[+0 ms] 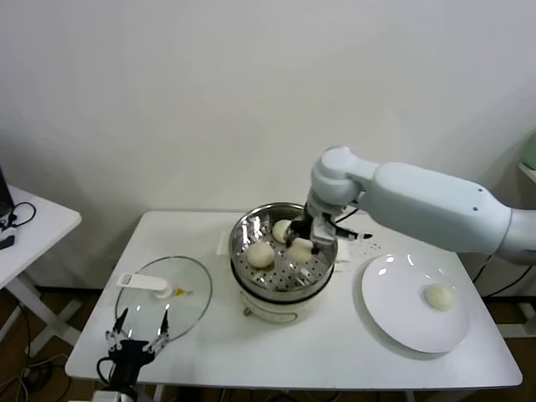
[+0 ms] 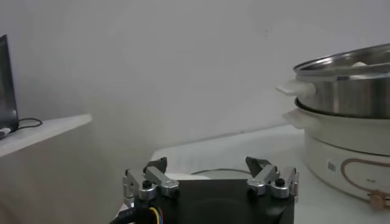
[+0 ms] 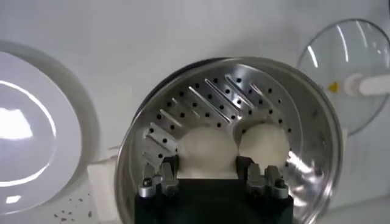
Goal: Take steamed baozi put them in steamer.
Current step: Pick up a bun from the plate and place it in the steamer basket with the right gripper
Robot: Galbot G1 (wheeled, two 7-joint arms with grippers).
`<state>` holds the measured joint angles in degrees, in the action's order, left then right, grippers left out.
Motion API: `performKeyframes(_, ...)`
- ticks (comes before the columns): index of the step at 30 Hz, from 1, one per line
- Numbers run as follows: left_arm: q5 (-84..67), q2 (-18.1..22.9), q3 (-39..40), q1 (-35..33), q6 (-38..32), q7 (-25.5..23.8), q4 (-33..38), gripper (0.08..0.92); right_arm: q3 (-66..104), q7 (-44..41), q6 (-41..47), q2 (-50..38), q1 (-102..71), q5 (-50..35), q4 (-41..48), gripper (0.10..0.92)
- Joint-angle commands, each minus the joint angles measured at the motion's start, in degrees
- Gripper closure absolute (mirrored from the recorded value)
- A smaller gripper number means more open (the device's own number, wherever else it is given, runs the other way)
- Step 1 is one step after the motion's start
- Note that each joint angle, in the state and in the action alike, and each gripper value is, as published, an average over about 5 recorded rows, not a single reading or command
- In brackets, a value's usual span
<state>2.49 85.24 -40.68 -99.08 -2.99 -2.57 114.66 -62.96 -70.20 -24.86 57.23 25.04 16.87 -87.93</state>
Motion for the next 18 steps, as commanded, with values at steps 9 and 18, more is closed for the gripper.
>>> performKeyframes(9,0.4,-0.1,0.2,0.2,0.6,0.0,-0.4,0.177,-1.3,0.8,-8.7,5.9,-4.3,11.2,0.3,0.406)
performKeyframes(18,0.5,0.0,0.4,0.3,0.7,0.0,-0.6,0.177,-1.6,0.8,-8.7,4.0,-4.9,11.3,-2.1,0.406)
